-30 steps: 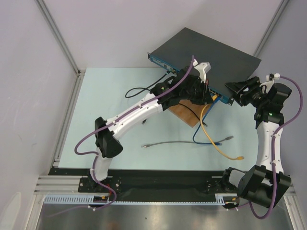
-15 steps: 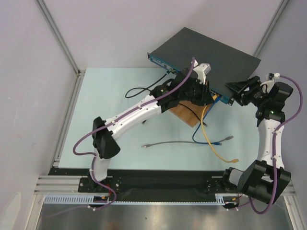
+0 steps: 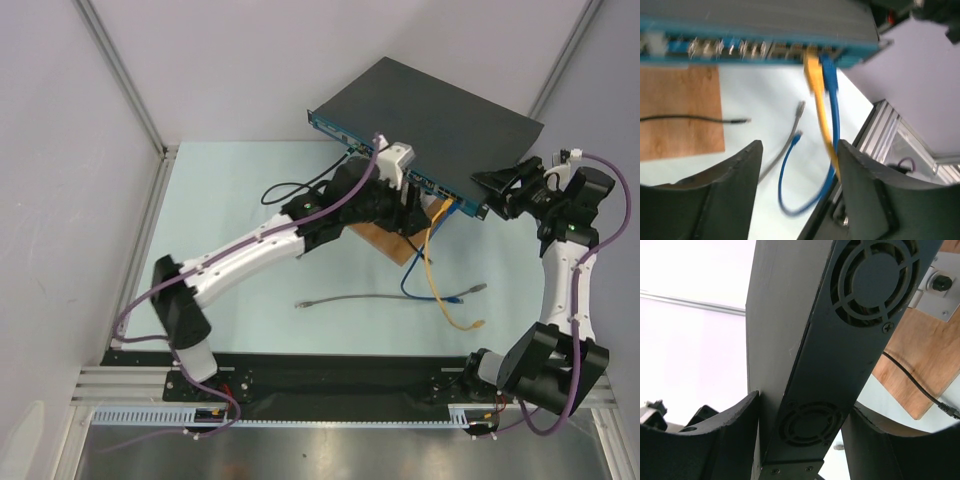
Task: Insert the plug into the switch port
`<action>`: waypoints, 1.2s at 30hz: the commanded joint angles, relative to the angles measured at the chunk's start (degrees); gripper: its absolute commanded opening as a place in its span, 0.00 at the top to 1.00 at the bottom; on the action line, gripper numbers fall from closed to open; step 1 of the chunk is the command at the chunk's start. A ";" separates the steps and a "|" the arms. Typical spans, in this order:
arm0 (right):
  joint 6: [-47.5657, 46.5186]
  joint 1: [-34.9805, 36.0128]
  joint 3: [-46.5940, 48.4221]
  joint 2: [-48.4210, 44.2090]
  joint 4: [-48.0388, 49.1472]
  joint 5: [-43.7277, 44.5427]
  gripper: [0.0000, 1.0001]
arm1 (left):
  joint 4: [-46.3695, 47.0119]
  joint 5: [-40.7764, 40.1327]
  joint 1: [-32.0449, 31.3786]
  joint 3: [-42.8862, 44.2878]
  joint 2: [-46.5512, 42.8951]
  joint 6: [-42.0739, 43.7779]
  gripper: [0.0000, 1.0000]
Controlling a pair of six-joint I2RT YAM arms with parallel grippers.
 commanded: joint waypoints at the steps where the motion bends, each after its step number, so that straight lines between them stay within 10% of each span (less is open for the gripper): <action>1: -8.09 2.59 2.73 2.67 5.12 -4.98 1.00 | 6.99 2.68 2.07 -8.85 -11.46 5.23 0.29; 18: -19.25 -2.42 11.34 5.30 -8.15 -6.04 0.03 | -8.98 9.73 5.76 -49.75 -38.38 54.18 0.21; 36: -31.29 -15.60 25.49 5.66 -24.50 -9.73 0.00 | -1.34 -5.74 5.32 -47.22 -6.32 64.56 0.39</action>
